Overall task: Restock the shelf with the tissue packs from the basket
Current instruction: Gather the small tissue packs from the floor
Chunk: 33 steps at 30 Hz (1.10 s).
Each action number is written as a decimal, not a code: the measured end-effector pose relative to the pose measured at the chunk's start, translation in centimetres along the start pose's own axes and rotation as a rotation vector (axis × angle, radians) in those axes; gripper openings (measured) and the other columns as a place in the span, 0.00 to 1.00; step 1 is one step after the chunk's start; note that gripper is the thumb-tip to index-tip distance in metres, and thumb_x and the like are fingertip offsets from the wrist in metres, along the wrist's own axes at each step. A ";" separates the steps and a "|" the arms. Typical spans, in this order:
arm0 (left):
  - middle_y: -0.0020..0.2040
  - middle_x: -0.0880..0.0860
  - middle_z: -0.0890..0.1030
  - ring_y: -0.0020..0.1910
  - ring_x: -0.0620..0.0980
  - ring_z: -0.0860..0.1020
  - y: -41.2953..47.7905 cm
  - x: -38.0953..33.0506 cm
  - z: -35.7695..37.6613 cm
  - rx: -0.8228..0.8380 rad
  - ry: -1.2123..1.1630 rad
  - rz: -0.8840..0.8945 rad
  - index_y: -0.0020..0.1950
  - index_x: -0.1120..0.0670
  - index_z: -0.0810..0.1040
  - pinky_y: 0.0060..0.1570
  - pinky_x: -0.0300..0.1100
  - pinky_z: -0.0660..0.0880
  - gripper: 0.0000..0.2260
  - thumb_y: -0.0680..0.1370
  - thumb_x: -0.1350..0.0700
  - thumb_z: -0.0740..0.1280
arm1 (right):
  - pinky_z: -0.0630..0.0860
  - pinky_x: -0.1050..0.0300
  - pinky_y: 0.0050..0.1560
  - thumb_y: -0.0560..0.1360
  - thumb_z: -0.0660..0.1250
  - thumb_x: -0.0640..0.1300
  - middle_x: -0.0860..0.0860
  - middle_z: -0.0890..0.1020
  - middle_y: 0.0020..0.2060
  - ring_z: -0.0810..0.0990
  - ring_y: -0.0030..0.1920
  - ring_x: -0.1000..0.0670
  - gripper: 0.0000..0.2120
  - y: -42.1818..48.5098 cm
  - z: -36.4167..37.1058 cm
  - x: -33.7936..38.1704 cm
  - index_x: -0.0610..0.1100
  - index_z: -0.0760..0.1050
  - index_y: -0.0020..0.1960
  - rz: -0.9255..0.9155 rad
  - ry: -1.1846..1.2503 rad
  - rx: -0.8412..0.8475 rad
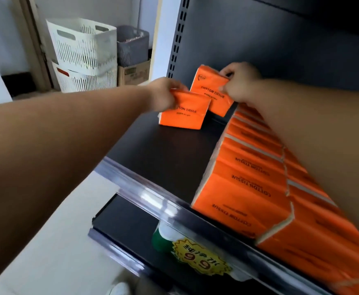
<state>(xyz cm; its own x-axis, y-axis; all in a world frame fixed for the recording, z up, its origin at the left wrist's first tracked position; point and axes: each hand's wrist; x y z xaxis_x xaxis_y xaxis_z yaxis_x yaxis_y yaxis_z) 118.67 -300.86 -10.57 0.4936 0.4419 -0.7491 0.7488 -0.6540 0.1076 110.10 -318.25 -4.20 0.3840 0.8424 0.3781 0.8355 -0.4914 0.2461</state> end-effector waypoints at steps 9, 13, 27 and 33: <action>0.56 0.54 0.76 0.50 0.54 0.78 2.4 -2.3 4.8 -0.083 -0.175 -0.043 0.45 0.42 0.76 0.39 0.38 0.72 0.20 0.71 0.67 0.55 | 0.67 0.49 0.66 0.72 0.74 0.44 0.52 0.81 0.58 0.76 0.63 0.45 0.17 1.6 0.4 -2.3 0.52 0.80 0.60 -0.032 -0.386 0.035; 0.62 0.58 0.71 0.54 0.58 0.75 3.1 -2.8 6.5 -0.169 -0.274 -0.131 0.55 0.45 0.68 0.40 0.42 0.72 0.17 0.72 0.65 0.58 | 0.73 0.53 0.65 0.75 0.69 0.36 0.47 0.81 0.60 0.78 0.61 0.46 0.16 2.6 -0.2 -2.8 0.46 0.80 0.62 -0.063 -0.359 0.094; 0.59 0.57 0.72 0.57 0.56 0.74 4.1 -3.0 8.1 -0.130 0.002 -0.163 0.71 0.58 0.59 0.53 0.46 0.71 0.21 0.78 0.64 0.59 | 0.73 0.46 0.66 0.77 0.60 0.32 0.46 0.80 0.62 0.78 0.62 0.45 0.20 1.0 -0.7 -4.5 0.46 0.78 0.64 -0.116 -0.255 0.182; 0.67 0.60 0.71 0.63 0.60 0.73 2.4 -2.0 5.8 -0.136 0.161 -0.157 0.73 0.56 0.59 0.56 0.49 0.70 0.27 0.79 0.50 0.67 | 0.74 0.48 0.64 0.76 0.66 0.36 0.46 0.79 0.61 0.78 0.60 0.46 0.18 -0.7 -0.9 -3.7 0.45 0.75 0.65 -0.155 -0.193 0.169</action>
<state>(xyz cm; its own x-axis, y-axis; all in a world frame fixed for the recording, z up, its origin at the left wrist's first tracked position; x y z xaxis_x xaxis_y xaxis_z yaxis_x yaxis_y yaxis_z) 116.93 -306.87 -12.64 0.4228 0.6302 -0.6512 0.8689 -0.4861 0.0937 107.70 -321.19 -4.95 0.3012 0.9389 0.1666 0.9374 -0.3236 0.1289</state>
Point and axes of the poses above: each hand's wrist, its own y-axis towards the middle knuckle, its own z-axis out of the palm, x = y × z
